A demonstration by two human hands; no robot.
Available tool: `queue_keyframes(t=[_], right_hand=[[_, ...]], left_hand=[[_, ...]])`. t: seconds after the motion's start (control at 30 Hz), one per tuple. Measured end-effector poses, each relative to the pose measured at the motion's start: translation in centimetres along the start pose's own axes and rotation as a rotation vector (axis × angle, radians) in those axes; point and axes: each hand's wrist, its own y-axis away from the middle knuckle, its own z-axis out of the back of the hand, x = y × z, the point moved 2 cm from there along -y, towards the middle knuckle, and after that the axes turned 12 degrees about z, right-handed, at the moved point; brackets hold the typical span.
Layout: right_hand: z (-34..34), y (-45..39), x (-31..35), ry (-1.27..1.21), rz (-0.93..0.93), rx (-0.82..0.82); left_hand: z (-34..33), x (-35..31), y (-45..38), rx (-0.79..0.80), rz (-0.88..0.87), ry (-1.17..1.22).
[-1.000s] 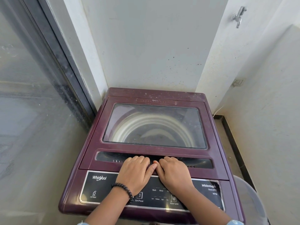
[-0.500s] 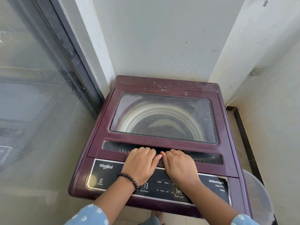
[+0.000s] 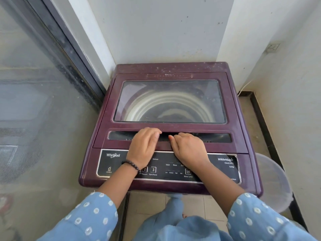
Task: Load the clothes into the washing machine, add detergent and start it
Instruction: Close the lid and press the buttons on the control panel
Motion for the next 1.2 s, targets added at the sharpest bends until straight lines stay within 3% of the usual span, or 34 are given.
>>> queue_keyframes(t=[0.17,0.33,0.5,0.9,1.2], right_hand=[[1.1,0.1,-0.2,-0.096,-0.019,0.117],[1.9,-0.2,0.2,-0.121,-0.026,0.205],[1.9,-0.6,0.6,-0.057,-0.022,0.307],[0.8,-0.5,7.6,-0.033,-0.108,0.601],[0.4,-1.2,8.0,-0.092,-0.188,0.578]], left_hand=[[1.9,0.5,1.4,0.056,0.360,0.621],[4.3,1.5,2.5,0.287,0.494,0.788],[4.7,1.6,2.4,0.385,0.468,0.773],[3.5,2.3,3.6,0.325,0.311,0.775],[3.6,2.8,3.4,0.231,0.321,0.918]])
